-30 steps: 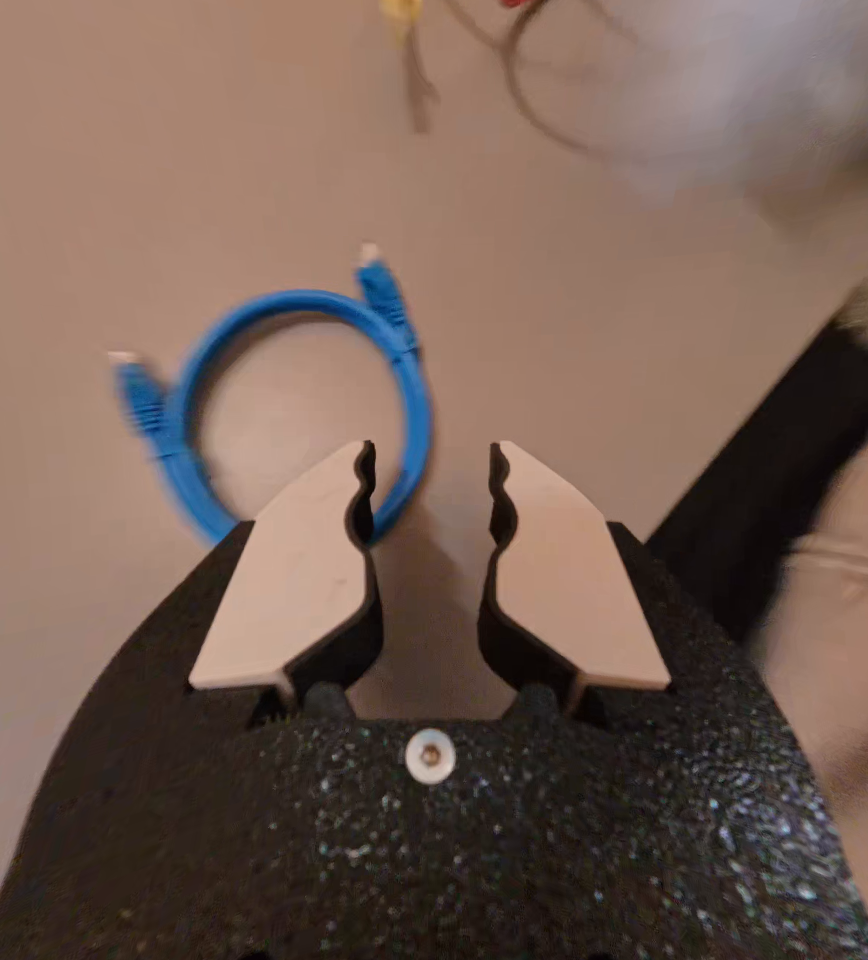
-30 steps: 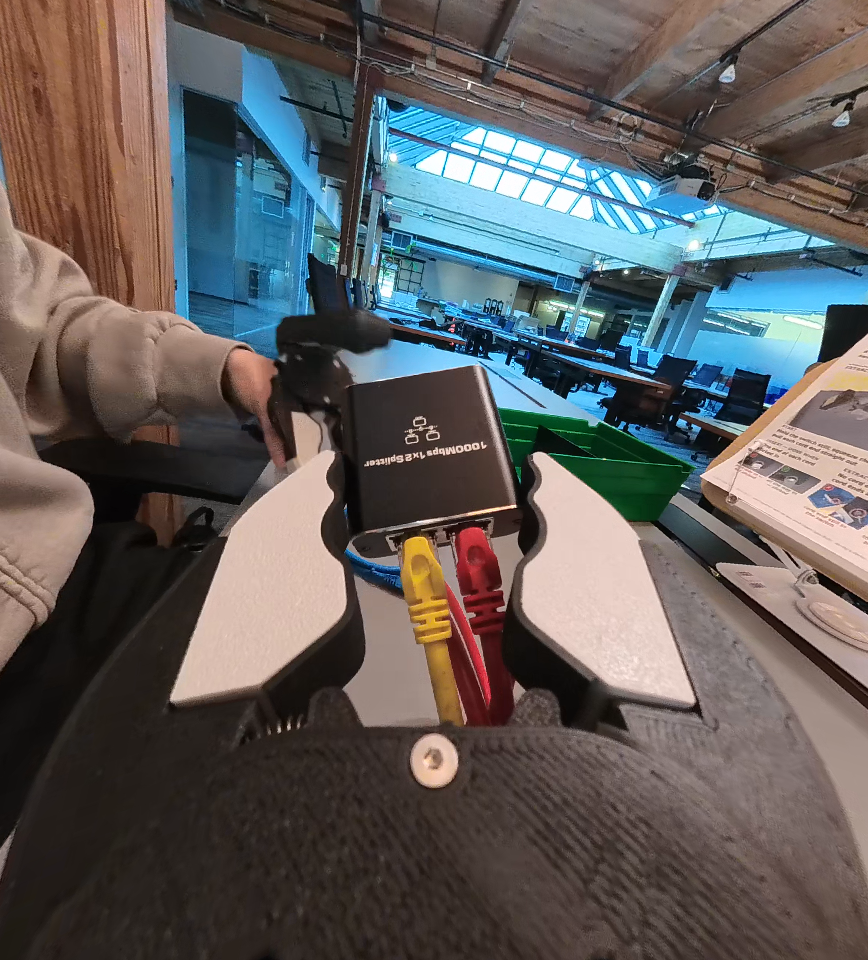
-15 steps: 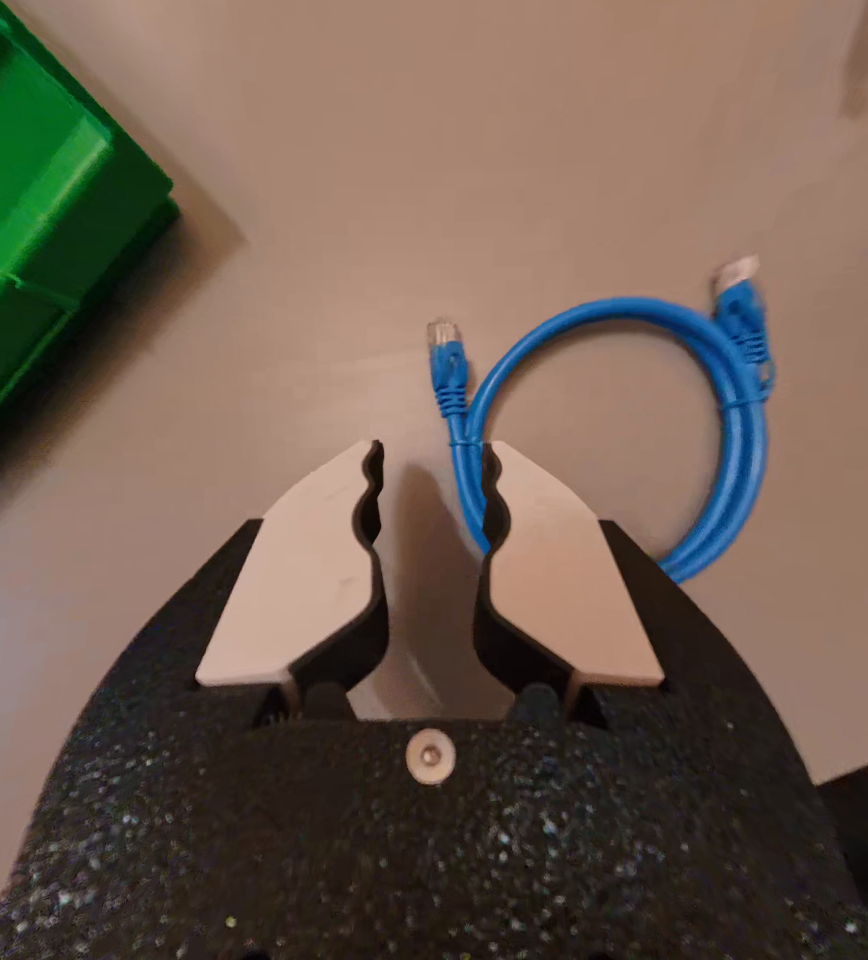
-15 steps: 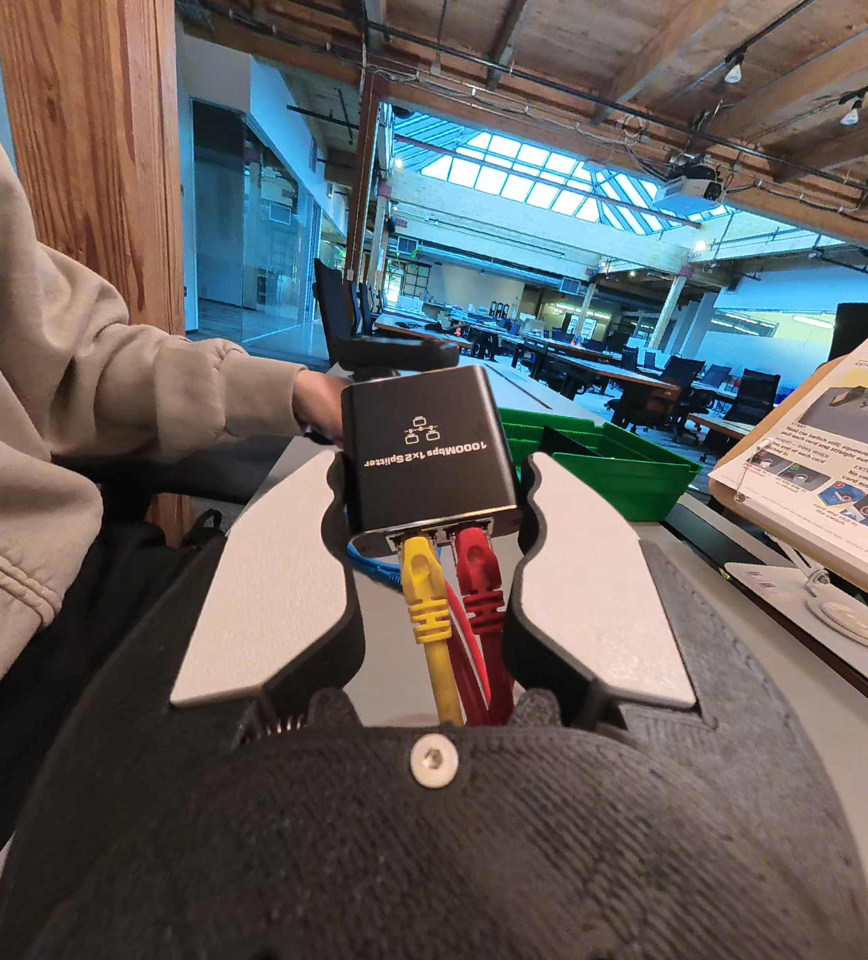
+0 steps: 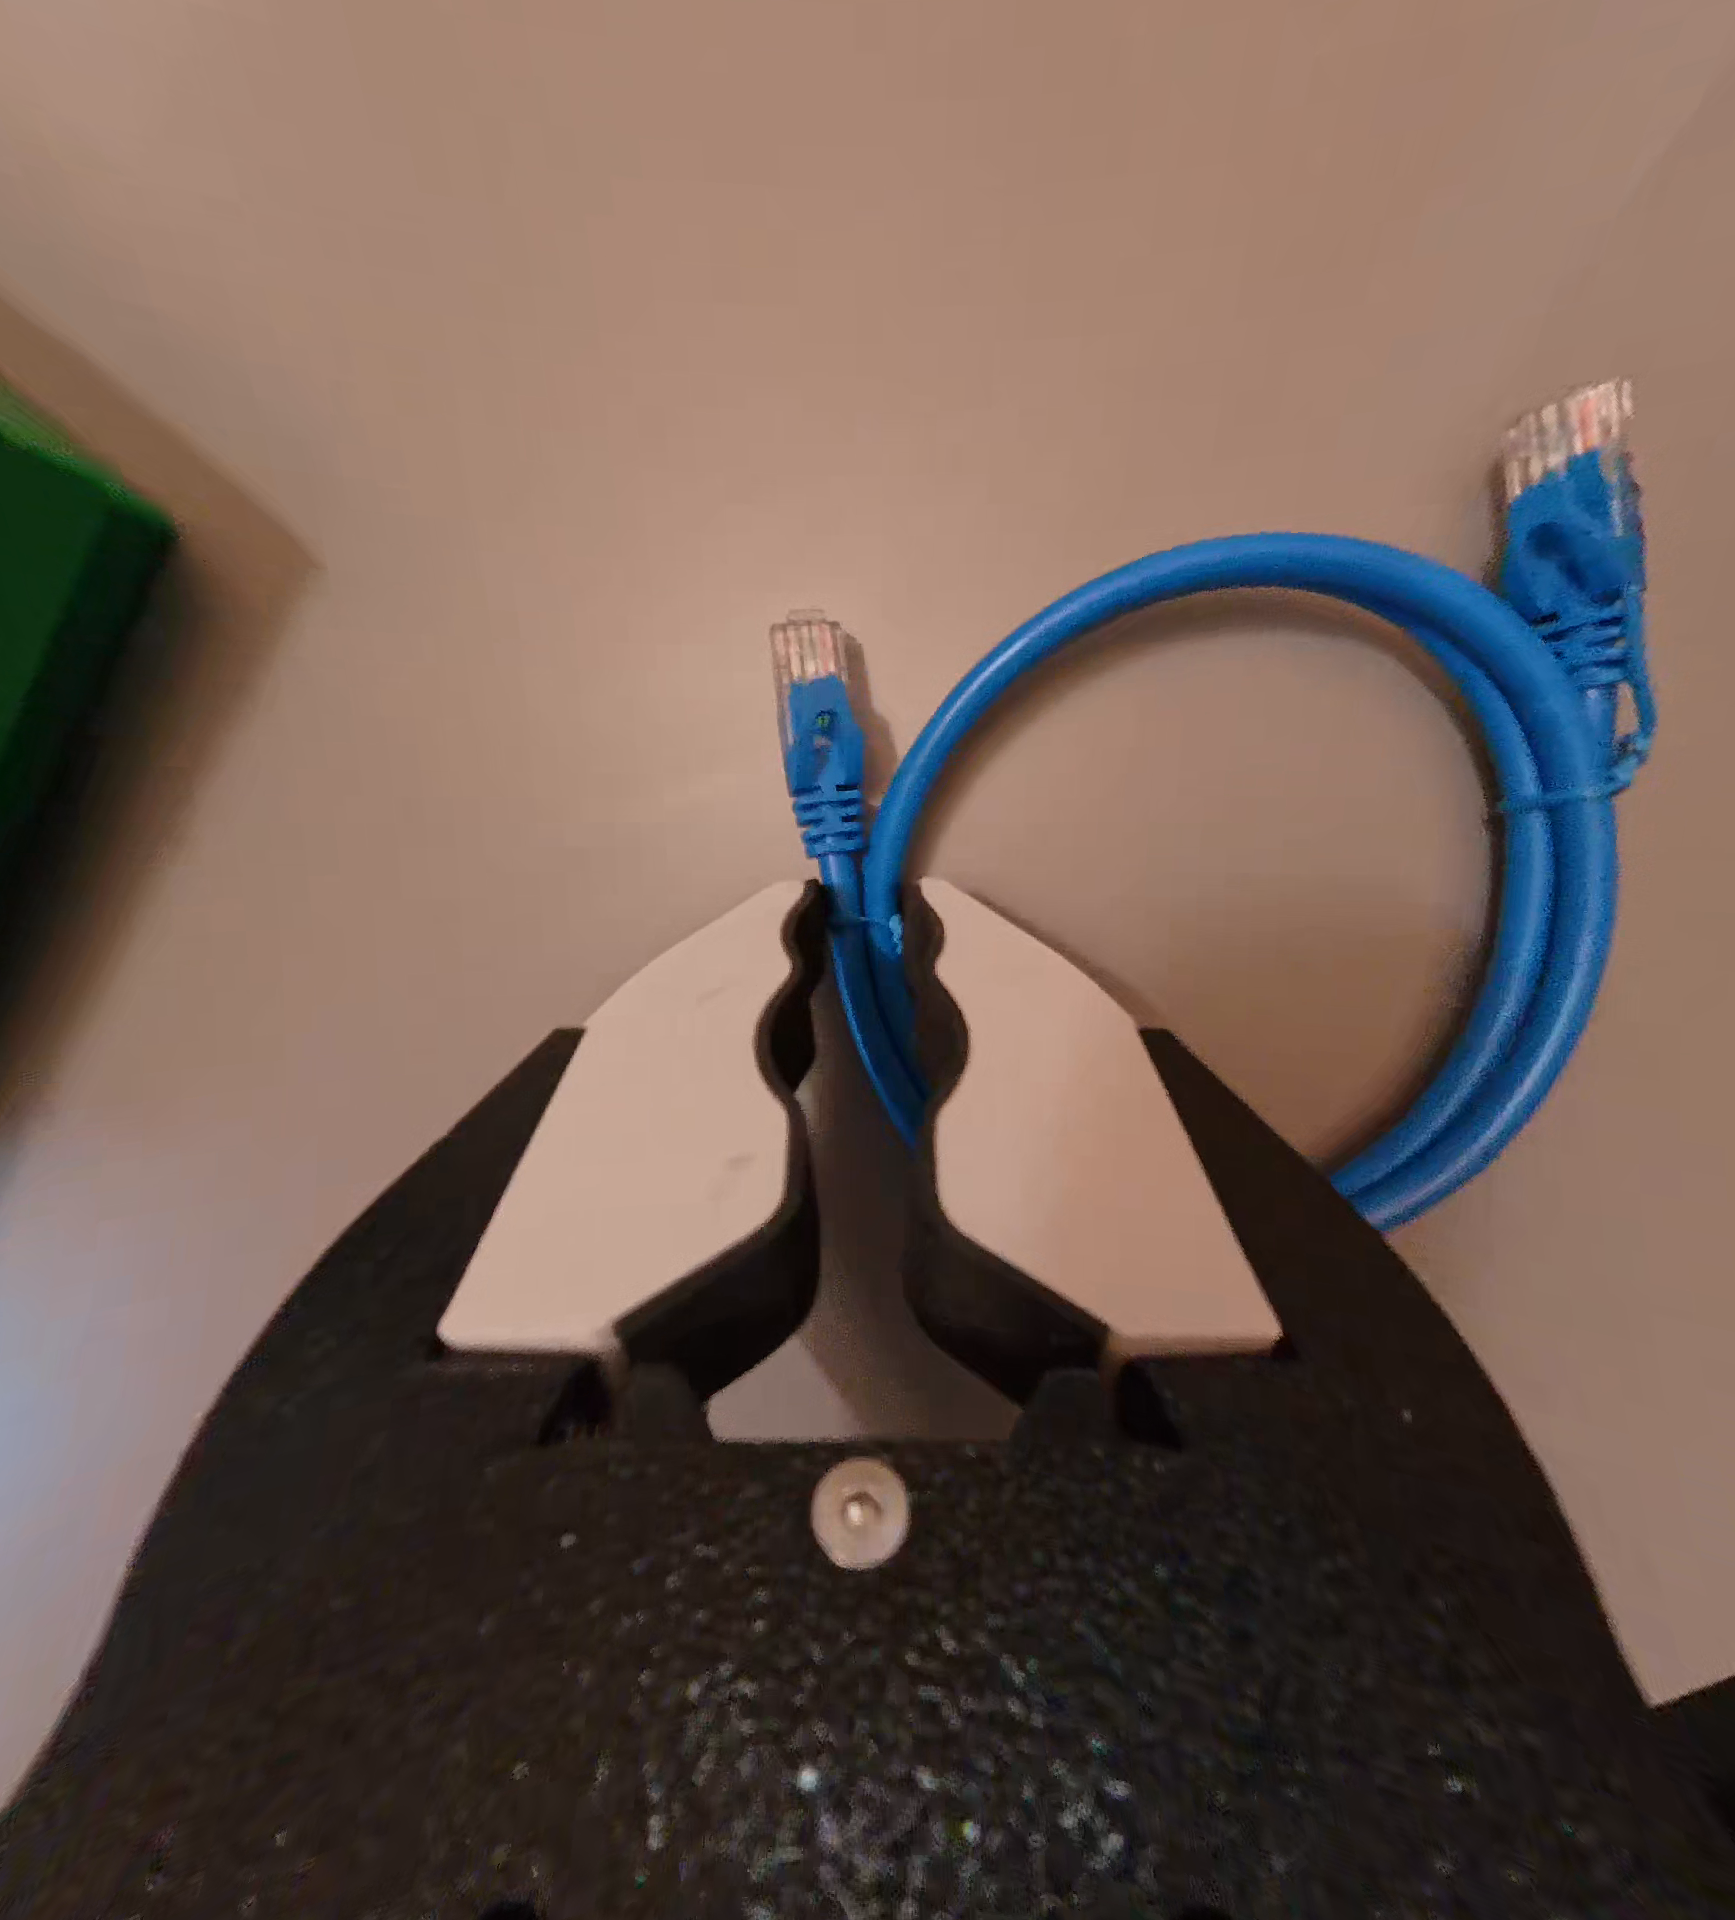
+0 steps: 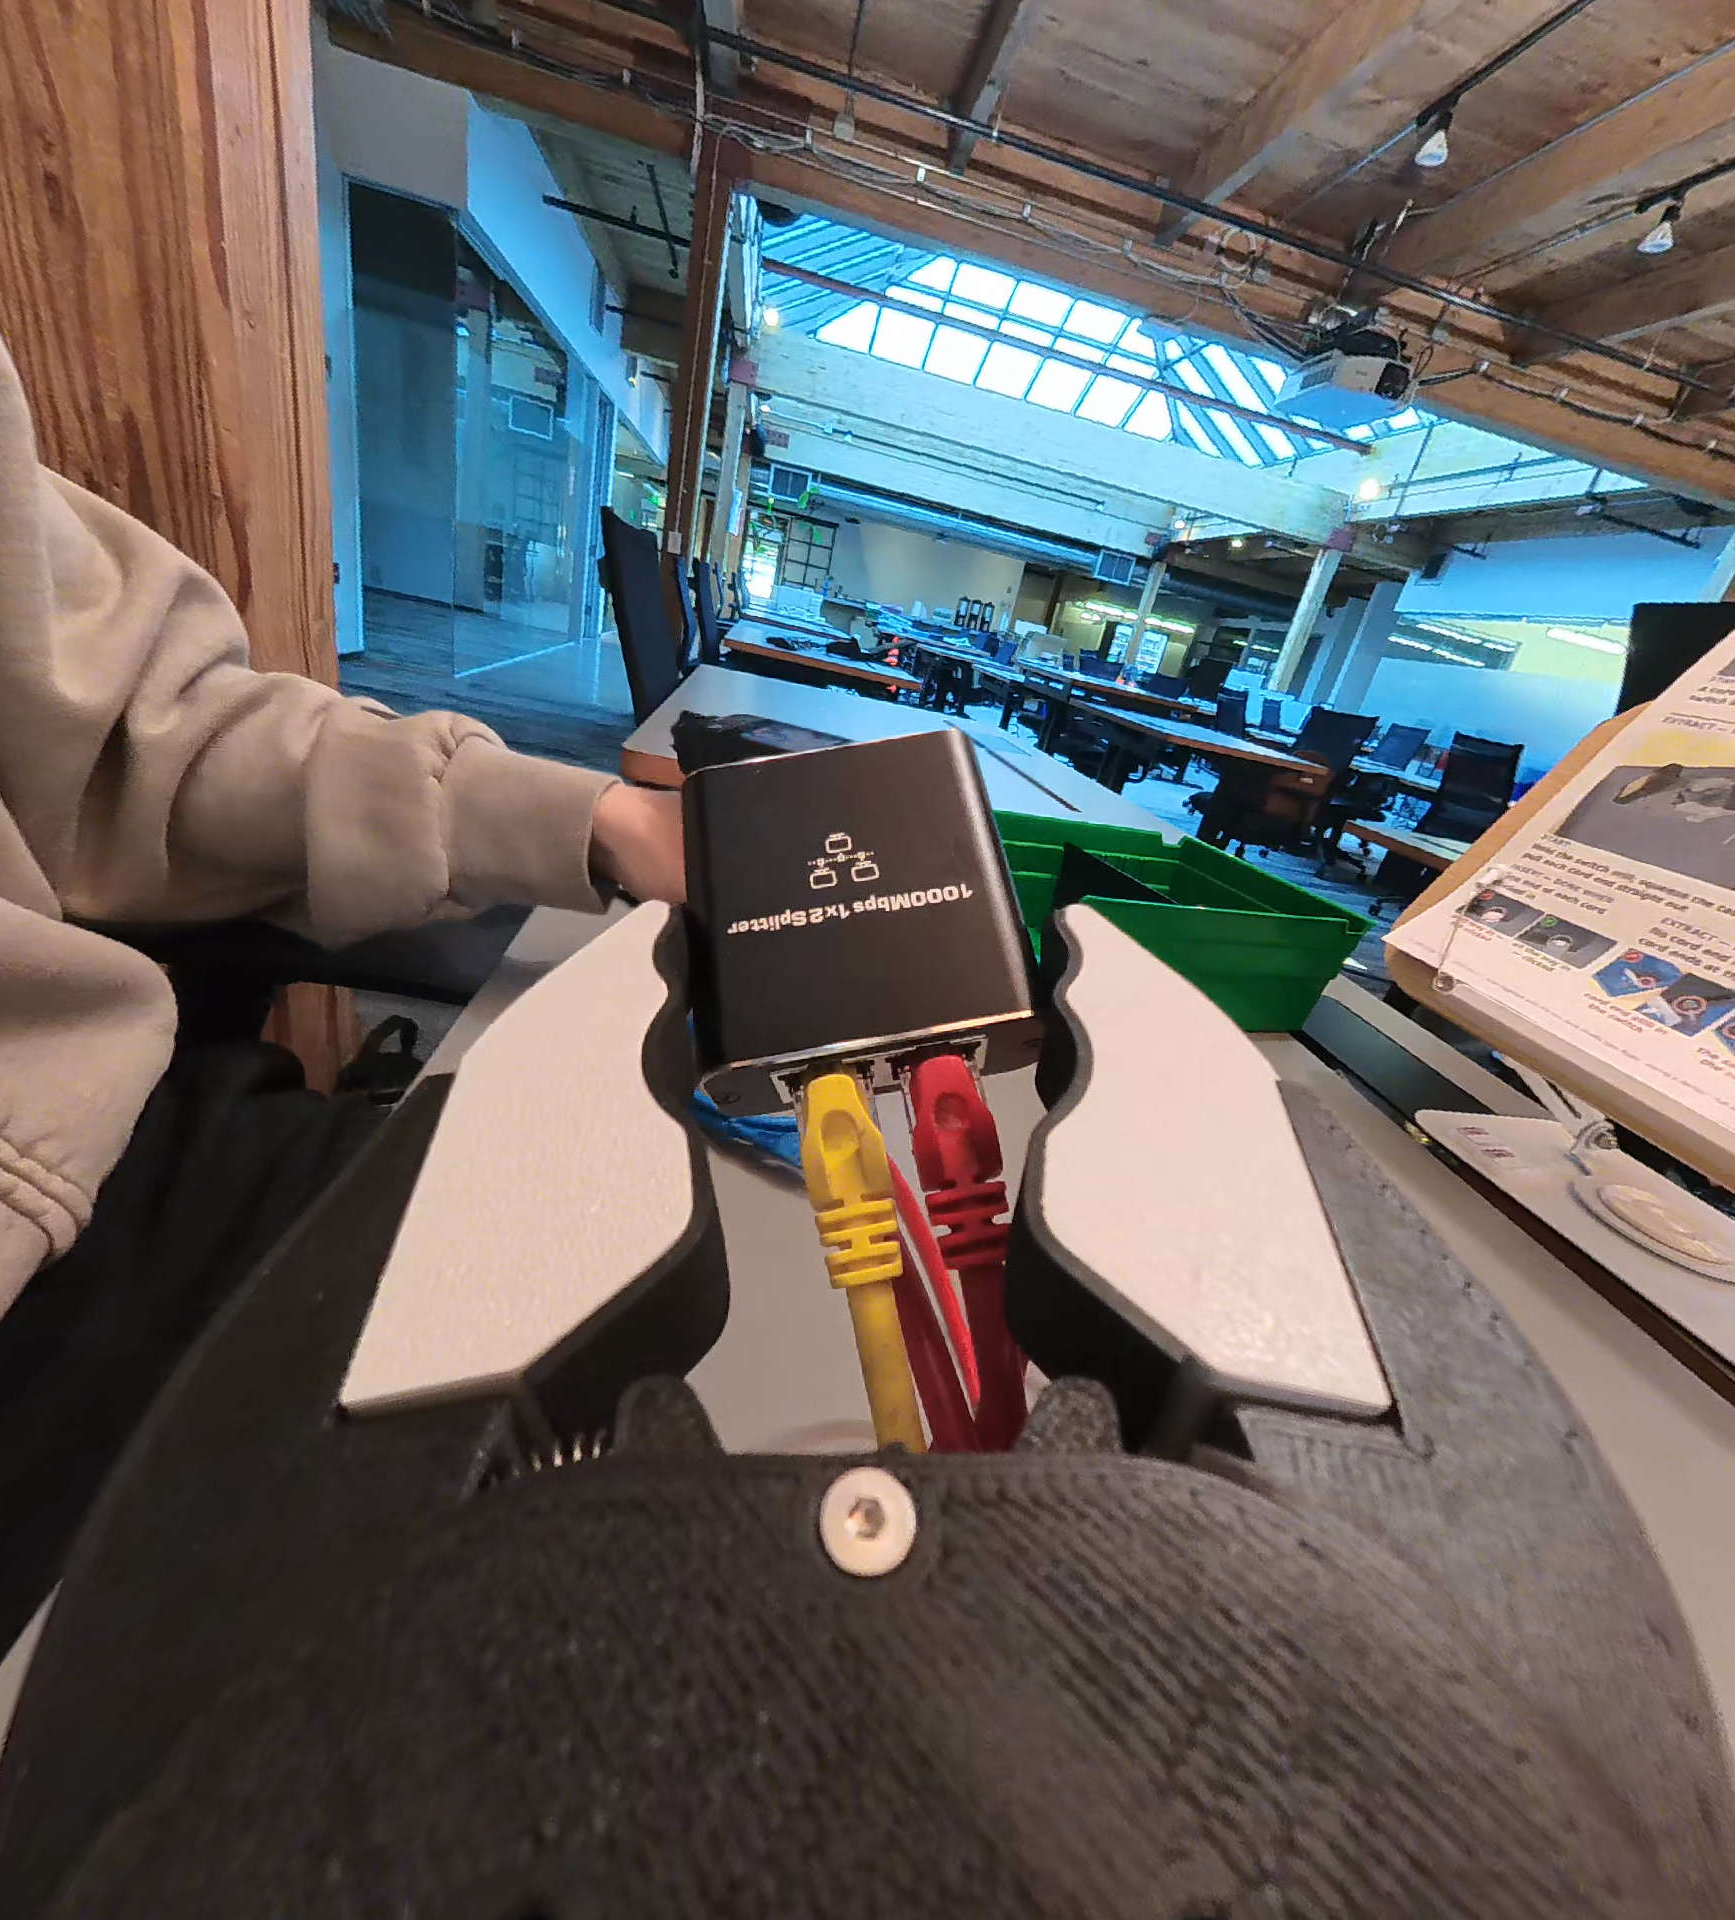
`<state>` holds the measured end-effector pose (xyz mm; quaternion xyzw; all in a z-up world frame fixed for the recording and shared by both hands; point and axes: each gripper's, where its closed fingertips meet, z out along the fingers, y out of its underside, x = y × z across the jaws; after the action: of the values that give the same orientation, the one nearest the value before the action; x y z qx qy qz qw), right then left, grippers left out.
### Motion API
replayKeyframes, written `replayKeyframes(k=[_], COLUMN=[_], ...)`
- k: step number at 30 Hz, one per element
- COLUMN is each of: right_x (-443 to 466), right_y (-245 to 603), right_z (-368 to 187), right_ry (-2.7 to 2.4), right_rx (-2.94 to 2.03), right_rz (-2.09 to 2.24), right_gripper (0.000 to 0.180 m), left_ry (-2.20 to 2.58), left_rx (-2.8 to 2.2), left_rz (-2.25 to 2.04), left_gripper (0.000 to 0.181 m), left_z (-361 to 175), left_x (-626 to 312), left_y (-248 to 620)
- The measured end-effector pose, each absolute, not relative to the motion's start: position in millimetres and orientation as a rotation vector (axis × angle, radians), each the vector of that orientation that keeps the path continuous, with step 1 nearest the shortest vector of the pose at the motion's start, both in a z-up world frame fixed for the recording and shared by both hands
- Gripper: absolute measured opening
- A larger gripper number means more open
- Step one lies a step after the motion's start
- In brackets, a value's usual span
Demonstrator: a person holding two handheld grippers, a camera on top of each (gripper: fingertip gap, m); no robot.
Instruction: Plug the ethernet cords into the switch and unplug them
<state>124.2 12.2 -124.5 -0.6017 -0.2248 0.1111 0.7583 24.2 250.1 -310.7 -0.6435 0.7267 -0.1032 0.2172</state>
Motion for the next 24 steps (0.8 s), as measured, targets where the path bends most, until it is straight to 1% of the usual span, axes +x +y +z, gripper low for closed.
replayKeyframes(k=[3, 5, 7, 12, 14, 17, 24], right_x=[122.1, 121.0, 119.2, 116.9, 115.7, 113.6, 107.5], right_y=[14.9, 18.1, 20.1, 22.7, 24.3, 27.0, 34.6], right_z=[-124.7, -126.8, -130.0, -133.1, -135.7, -138.3, -150.4], right_ry=[-0.494, -0.497, -0.509, -0.516, -0.524, -0.536, -0.600], right_rx=[-1.310, -1.328, -1.357, -1.385, -1.404, -1.453, -1.627], right_rz=[0.239, 0.223, 0.209, 0.221, 0.217, 0.200, 0.103], right_gripper=[0.065, 0.065, 0.065, 0.065, 0.065, 0.065, 0.065], left_ry=[2.146, 2.224, 2.303, 2.487, 2.540, 2.615, 2.742], left_rx=[-1.653, -1.610, -1.451, -1.087, -0.994, -0.911, -0.770], left_rz=[-0.329, -0.537, -0.651, -0.831, -0.849, -0.819, -0.674], left_gripper=[0.012, 0.012, 0.012, 0.012, 0.012, 0.012, 0.012], left_z=[-310.3, -303.0, -279.3, -199.3, -175.3, -154.9, -144.2], left_x=[30.2, 37.7, 44.1, 52.9, 56.3, 61.4, 65.3], left_y=[244.7, 221.4, 195.6, 129.1, 112.6, 97.8, 82.6])
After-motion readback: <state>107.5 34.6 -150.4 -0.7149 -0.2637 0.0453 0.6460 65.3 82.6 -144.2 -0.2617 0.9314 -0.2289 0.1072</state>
